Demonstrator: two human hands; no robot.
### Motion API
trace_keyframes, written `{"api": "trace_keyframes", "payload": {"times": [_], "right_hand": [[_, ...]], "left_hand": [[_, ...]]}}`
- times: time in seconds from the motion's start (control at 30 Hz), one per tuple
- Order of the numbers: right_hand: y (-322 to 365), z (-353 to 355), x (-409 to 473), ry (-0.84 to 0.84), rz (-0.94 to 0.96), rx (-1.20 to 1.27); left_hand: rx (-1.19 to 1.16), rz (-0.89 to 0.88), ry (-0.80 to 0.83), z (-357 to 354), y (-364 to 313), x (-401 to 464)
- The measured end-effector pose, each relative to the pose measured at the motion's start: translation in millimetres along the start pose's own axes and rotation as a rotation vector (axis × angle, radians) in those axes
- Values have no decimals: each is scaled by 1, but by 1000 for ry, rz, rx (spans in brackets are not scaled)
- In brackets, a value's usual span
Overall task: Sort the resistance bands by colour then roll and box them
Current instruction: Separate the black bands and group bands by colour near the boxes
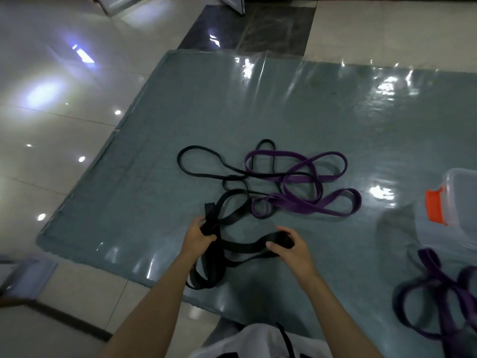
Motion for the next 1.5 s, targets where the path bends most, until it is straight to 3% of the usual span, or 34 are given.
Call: {"api": "trace_keyframes", "payload": {"times": [0.2,0.37,0.53,0.67,0.83,0.97,1.27,1.37,1.5], "right_hand": [[-8,13,-9,137,28,-20],[-26,15,-14,317,-43,-143],[-32,13,-15,400,-34,-503],[-30,13,-10,340,8,-731],[-28,12,-2,251,90,-826],[-27,1,1,108,113,-1176],[-39,-31,-15,-18,170,-1761],[-44,-32,-20,-64,262,-1731],[-34,-19,-18,18,320,-1408]], "left_hand": [[-85,-20,-9,-10,-1,-8],[-220,105,18,-8,4,-14],[-245,141,79,-9,2,-12],[-258,175,143,-13,0,-14],[-330,176,41,-25,1,-17],[-390,186,64,-34,3,-19],[-371,213,148,-35,4,-22],[-347,154,105,-37,5,-27],[-341,18,39,-35,7,-35]]}}
Point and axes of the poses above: each hand's wrist, its own x-axis towards the middle knuckle, its own z-axis out of the back of the hand, y = z × x, the point moved 3 cm from there along x, towards the middle knuckle, and after that the axes turned 11 degrees about -z, right-handed, at the moved point
